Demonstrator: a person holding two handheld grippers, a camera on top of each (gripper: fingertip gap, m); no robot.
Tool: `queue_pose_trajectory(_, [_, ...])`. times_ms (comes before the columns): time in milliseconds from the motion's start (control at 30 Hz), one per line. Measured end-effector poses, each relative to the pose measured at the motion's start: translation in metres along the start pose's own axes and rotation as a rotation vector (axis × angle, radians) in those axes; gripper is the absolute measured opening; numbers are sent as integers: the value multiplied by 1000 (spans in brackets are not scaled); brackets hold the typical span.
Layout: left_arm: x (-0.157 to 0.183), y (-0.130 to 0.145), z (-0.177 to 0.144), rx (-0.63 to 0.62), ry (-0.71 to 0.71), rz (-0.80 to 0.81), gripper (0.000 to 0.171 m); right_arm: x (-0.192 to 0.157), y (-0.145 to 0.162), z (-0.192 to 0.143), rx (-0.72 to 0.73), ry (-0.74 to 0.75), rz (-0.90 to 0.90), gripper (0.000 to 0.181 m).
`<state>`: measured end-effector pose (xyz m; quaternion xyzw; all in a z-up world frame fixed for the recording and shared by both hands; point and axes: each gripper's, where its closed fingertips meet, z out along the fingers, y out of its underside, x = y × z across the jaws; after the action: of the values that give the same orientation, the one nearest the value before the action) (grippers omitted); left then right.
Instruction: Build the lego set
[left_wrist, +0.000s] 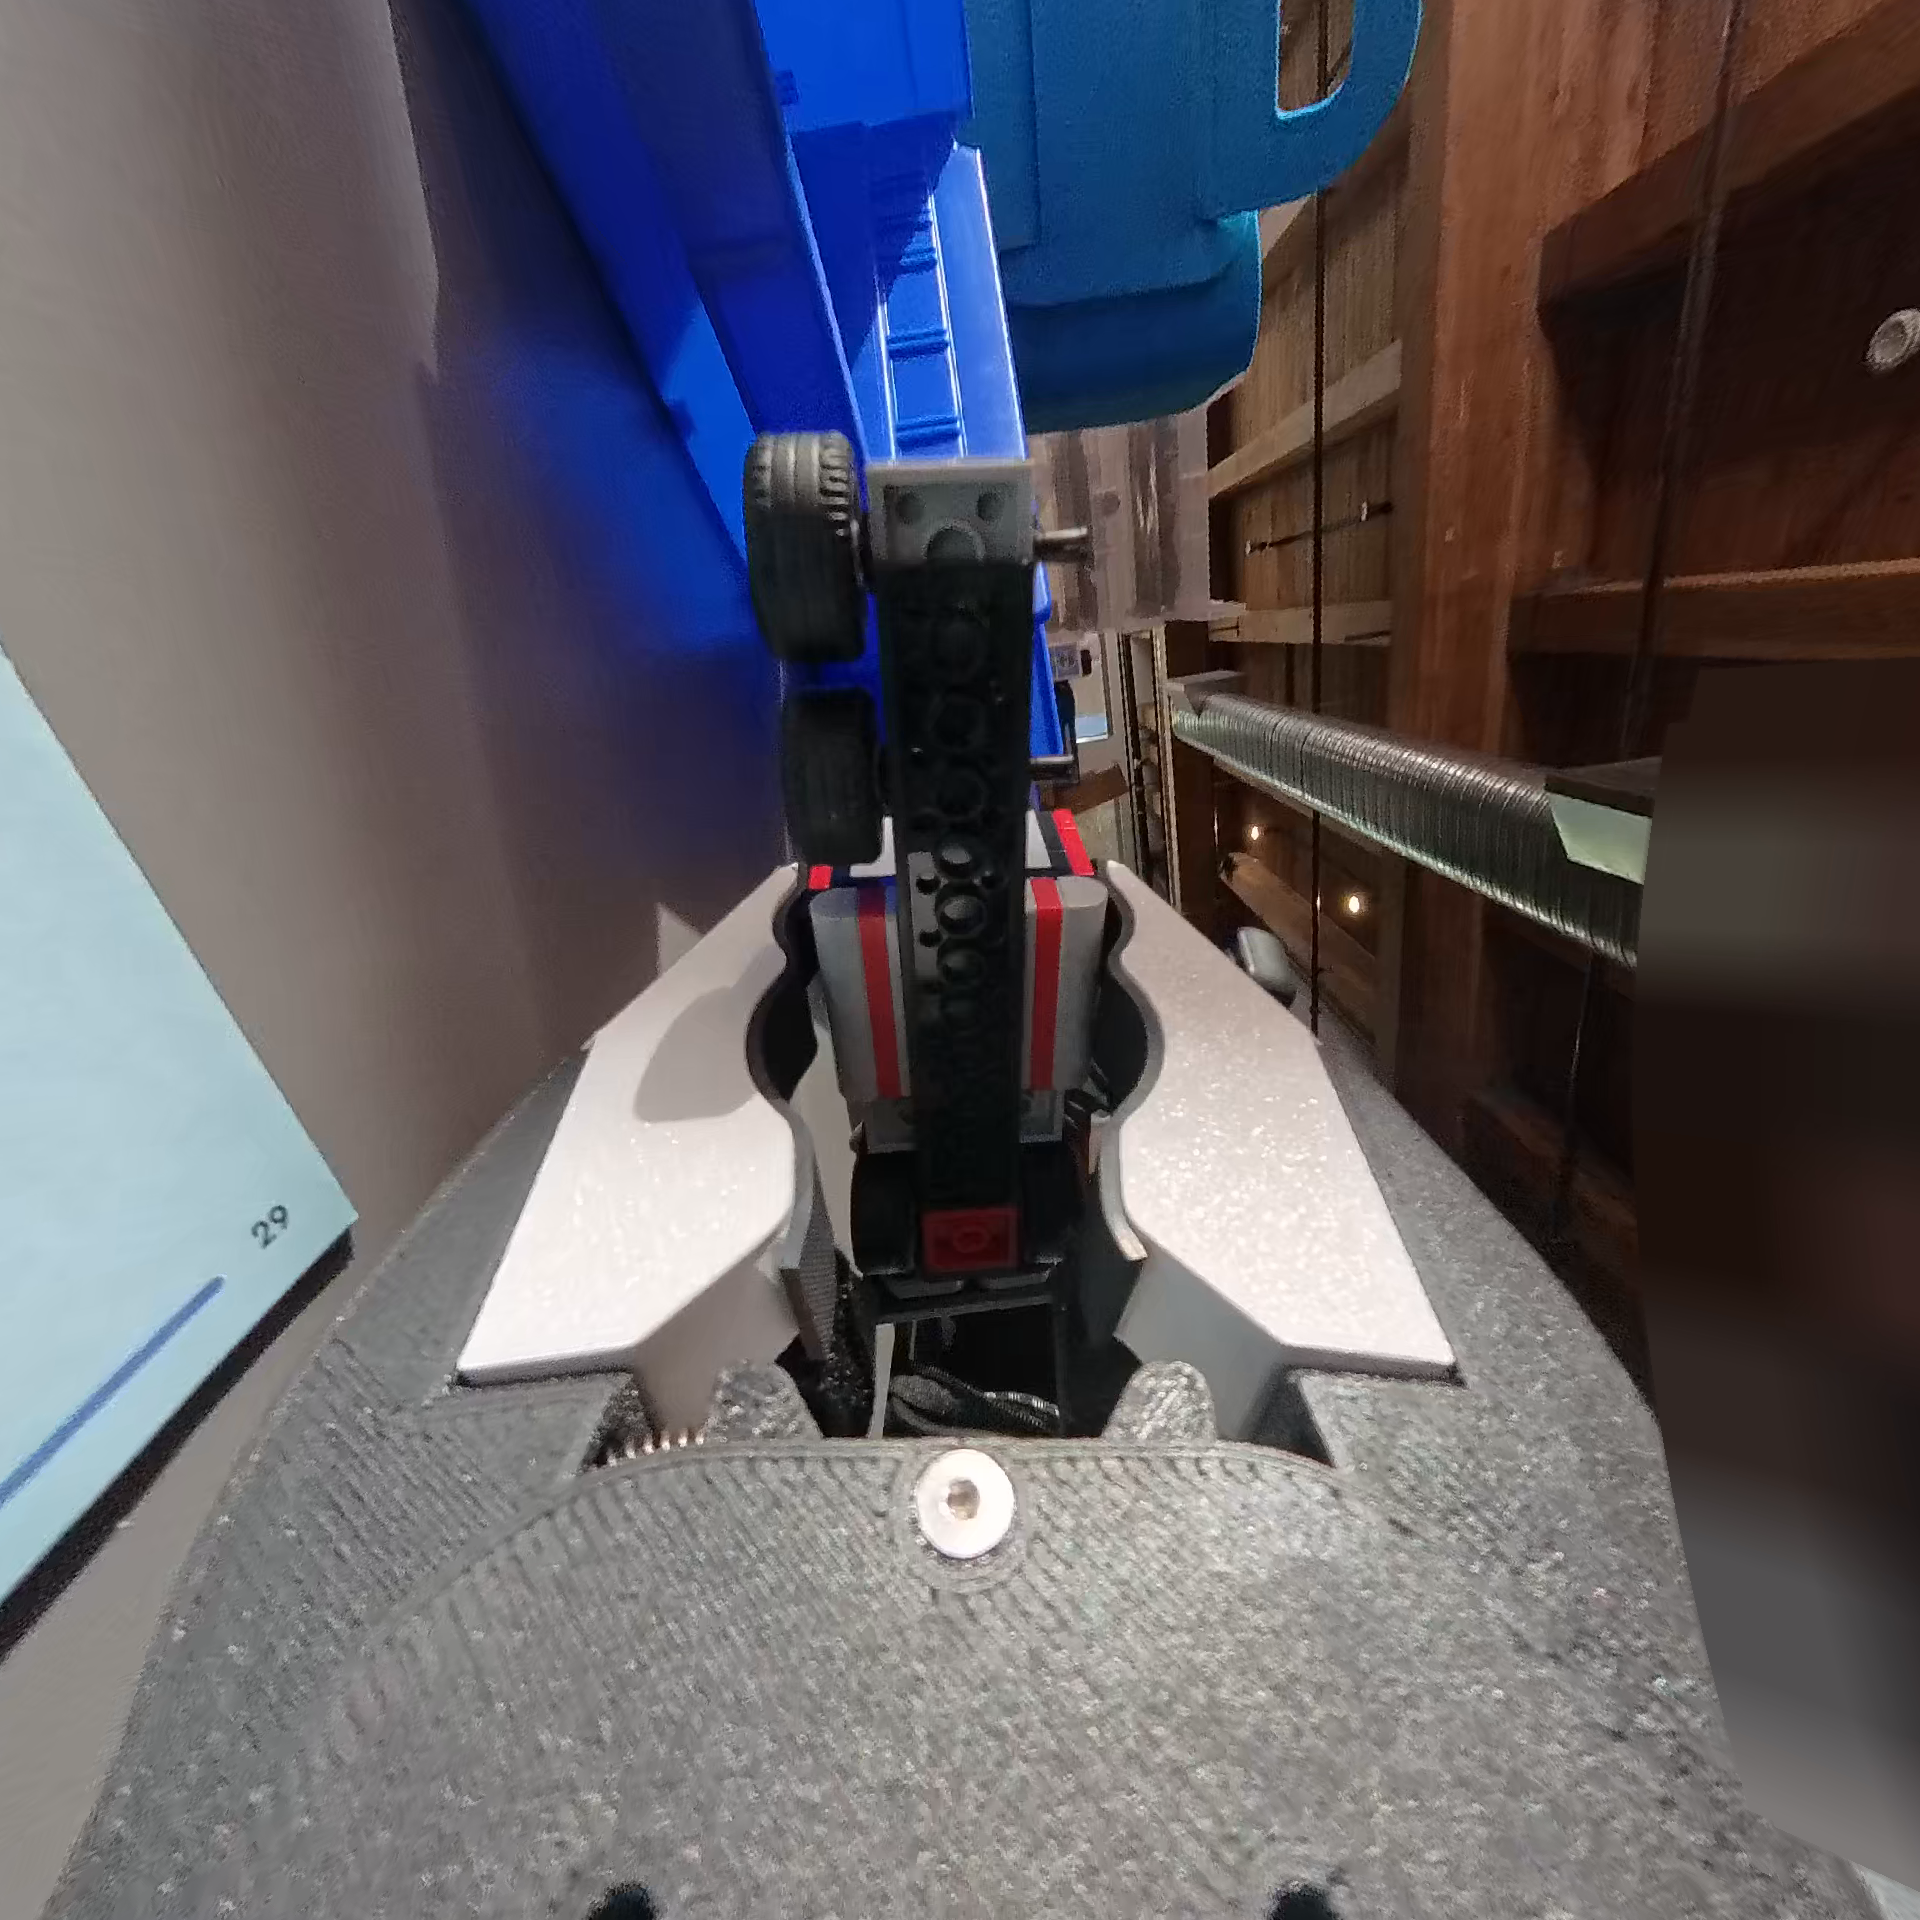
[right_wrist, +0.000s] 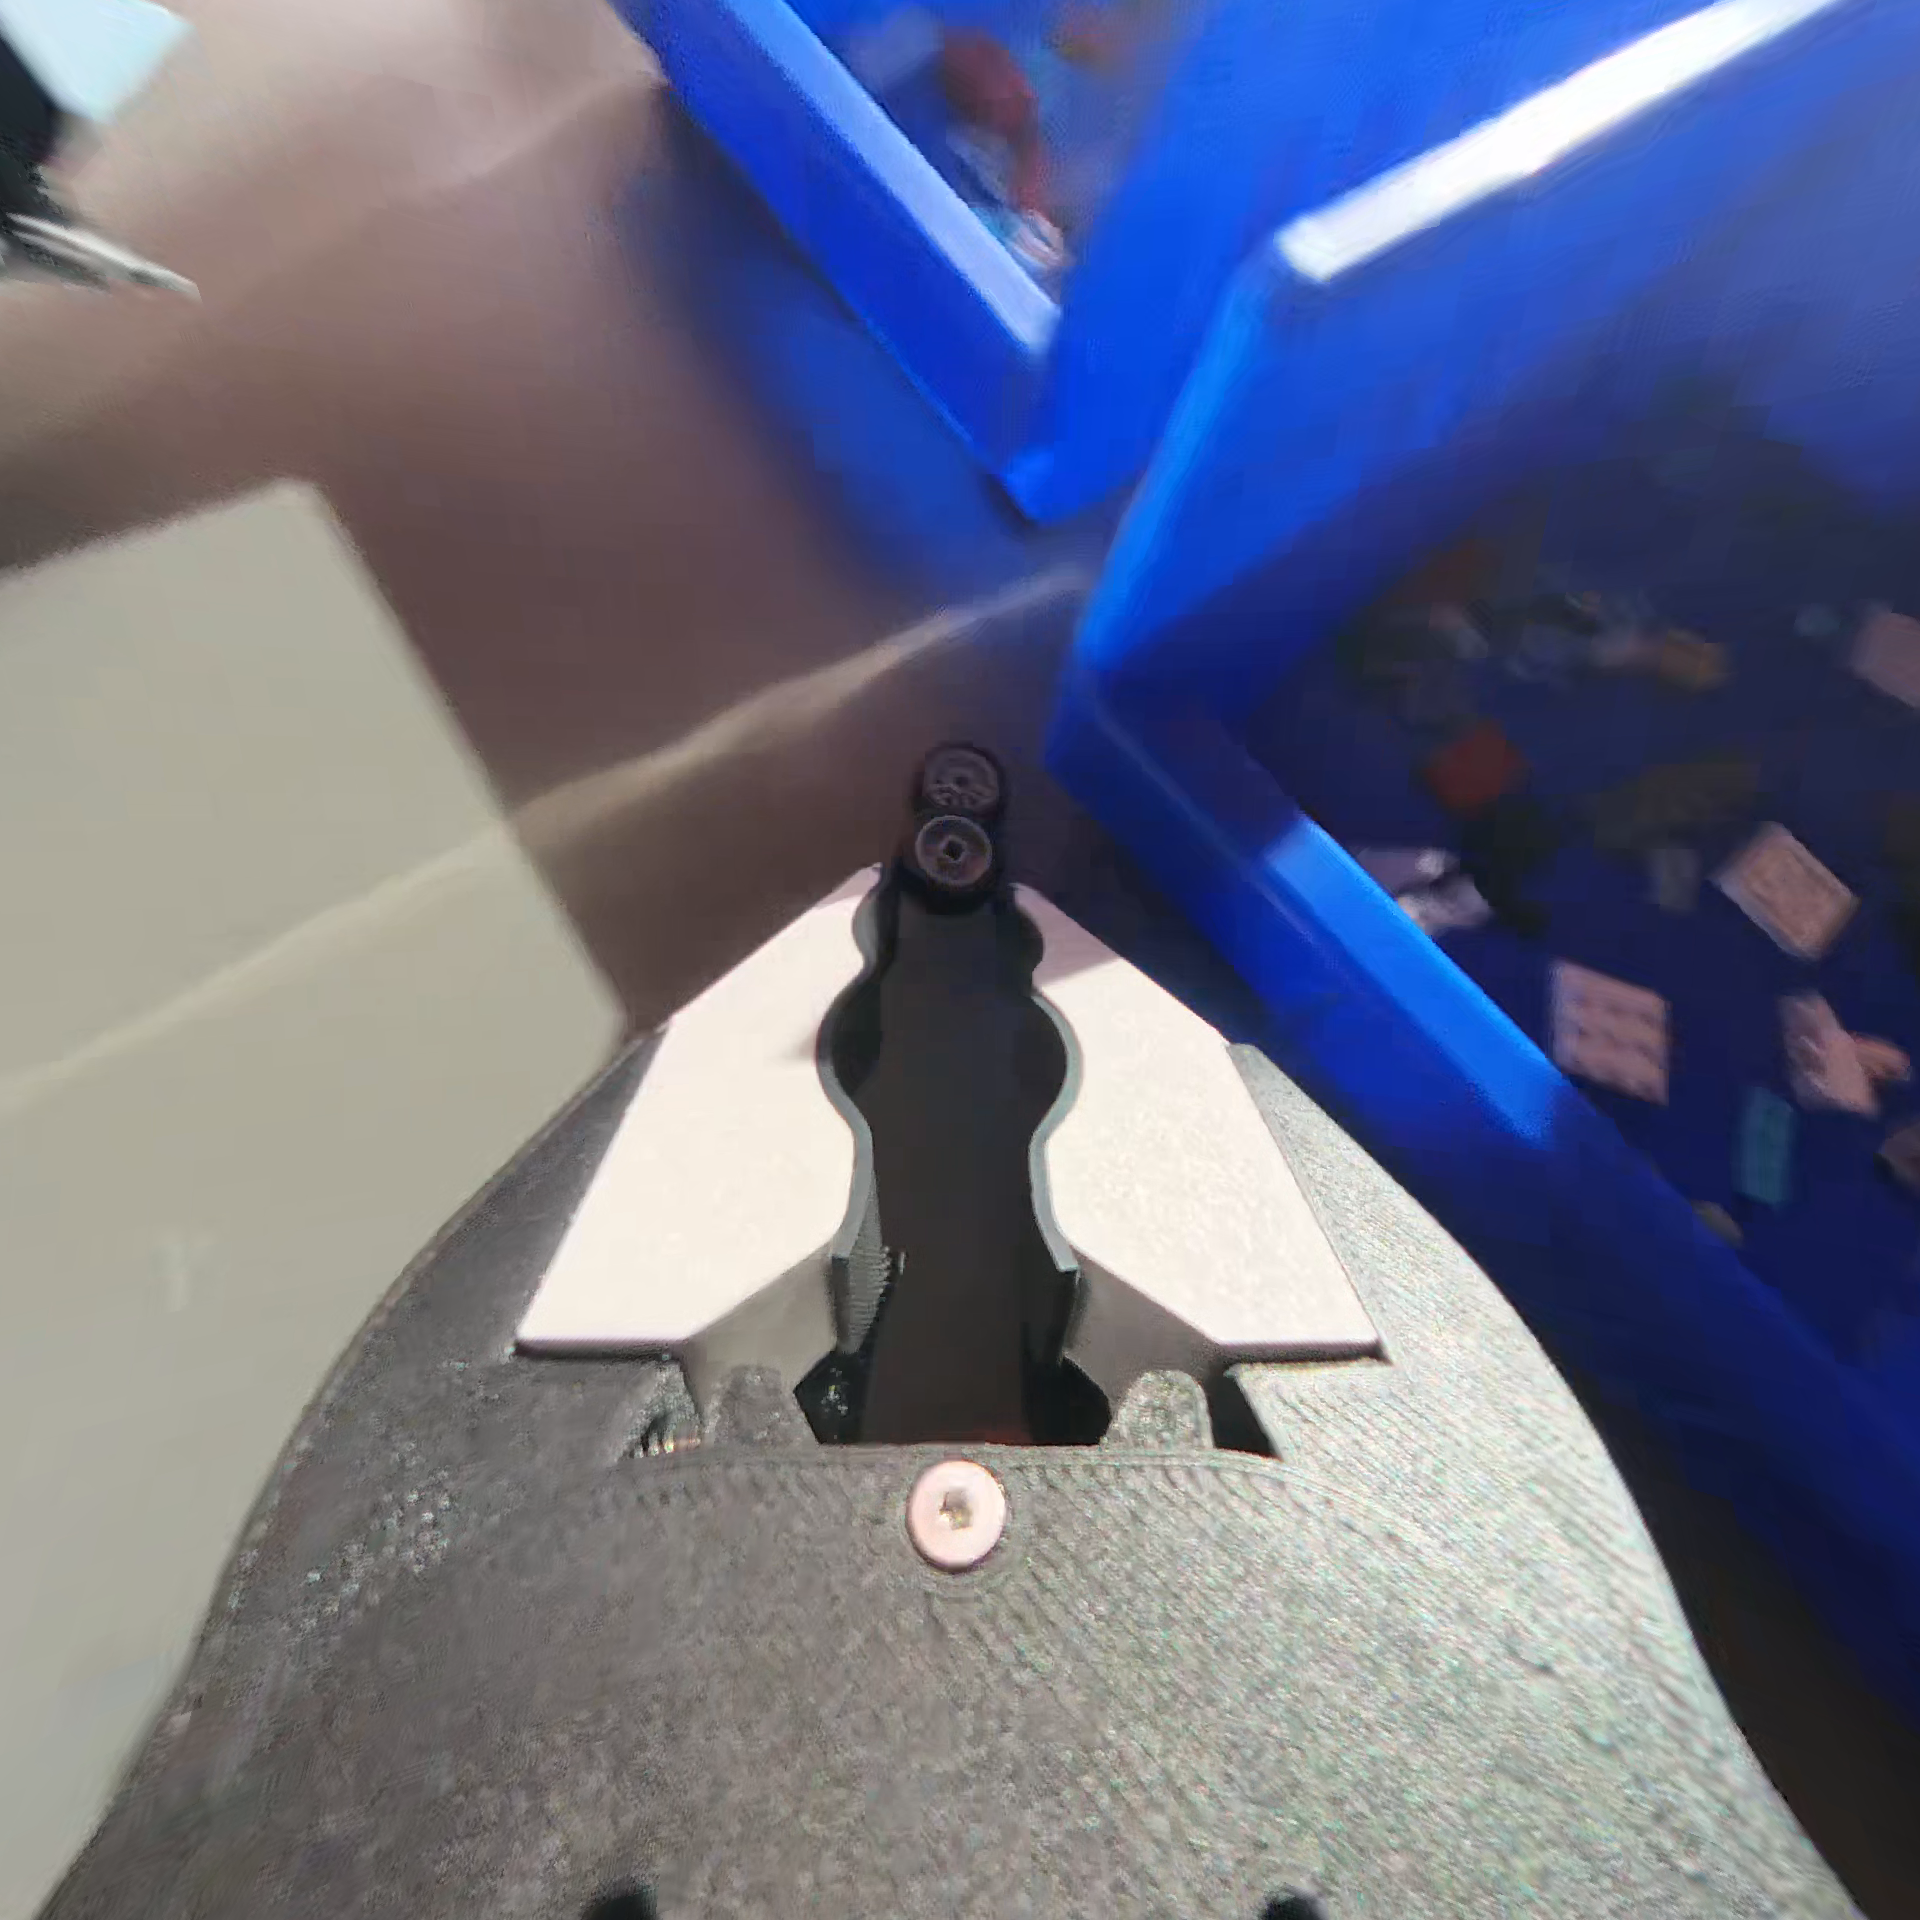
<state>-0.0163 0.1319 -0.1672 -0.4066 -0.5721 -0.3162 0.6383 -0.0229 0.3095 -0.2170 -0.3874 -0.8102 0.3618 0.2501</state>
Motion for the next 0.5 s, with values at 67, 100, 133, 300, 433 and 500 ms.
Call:
queue_pose_trajectory(67, [-1, 6, 1, -61, -7, 11, 53, -29, -26, -1, 98, -112, -46, 20])
queue_pose_trajectory(100, [-1, 10, 2, -94, -5, 12, 53, -43, -41, -3, 152, -171, -68, 20])
queue_pose_trajectory(133, [-1, 13, 3, -125, 0, 8, 53, -57, -57, -4, 200, -227, -90, 19])
queue_pose_trajectory(300, [-7, 28, 5, -220, -8, -1, 53, -107, -126, -10, 356, -429, -239, 18])
queue_pose_trajectory(433, [-5, 39, 6, -268, 21, -18, 53, -145, -144, -8, 364, -634, -430, 2])
queue_pose_trajectory(500, [-3, 43, 6, -291, 31, -14, 53, -149, -142, 3, 321, -685, -516, 1])
